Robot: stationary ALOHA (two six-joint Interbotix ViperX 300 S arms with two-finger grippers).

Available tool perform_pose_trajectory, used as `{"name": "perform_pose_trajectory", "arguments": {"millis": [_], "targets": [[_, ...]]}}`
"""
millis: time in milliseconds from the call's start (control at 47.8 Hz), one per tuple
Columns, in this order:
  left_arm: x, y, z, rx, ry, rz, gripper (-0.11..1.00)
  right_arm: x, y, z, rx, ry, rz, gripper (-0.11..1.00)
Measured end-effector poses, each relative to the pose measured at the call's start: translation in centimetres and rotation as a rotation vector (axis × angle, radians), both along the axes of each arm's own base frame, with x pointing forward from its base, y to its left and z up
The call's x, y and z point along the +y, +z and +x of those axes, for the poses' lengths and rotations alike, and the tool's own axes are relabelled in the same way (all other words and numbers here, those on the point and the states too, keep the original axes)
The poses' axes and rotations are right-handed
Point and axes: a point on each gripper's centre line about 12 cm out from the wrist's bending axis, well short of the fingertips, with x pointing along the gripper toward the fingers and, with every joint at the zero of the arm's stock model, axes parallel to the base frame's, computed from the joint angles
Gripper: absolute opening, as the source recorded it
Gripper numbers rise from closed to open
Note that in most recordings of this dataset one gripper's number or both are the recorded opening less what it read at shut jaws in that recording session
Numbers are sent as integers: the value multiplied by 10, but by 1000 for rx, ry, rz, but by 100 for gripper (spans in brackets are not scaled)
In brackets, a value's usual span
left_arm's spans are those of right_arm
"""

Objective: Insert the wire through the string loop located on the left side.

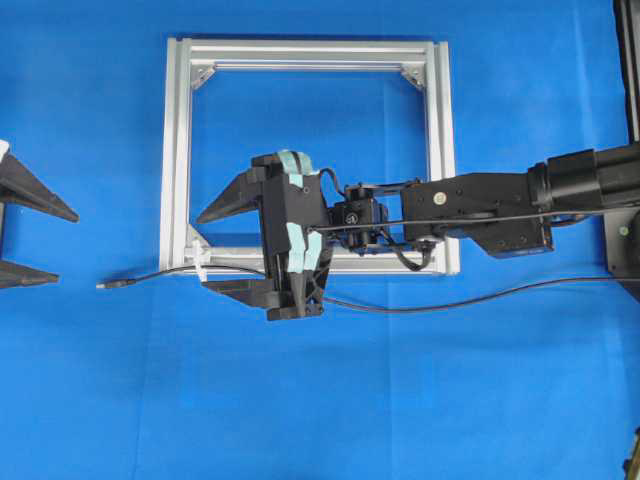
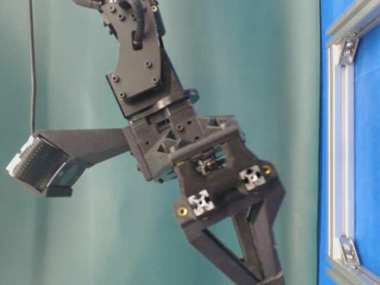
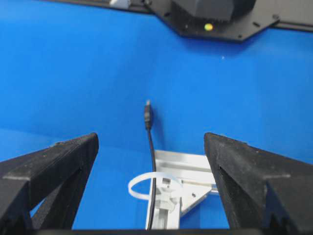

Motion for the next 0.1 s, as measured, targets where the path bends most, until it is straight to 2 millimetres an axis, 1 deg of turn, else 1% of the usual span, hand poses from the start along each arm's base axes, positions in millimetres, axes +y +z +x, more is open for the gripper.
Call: {"name": "perform_pose_trajectory", "arguments": {"millis": [105], "targets": [[0, 0, 0, -3, 2, 1, 79, 0, 0, 0, 0, 0, 0, 96]]}}
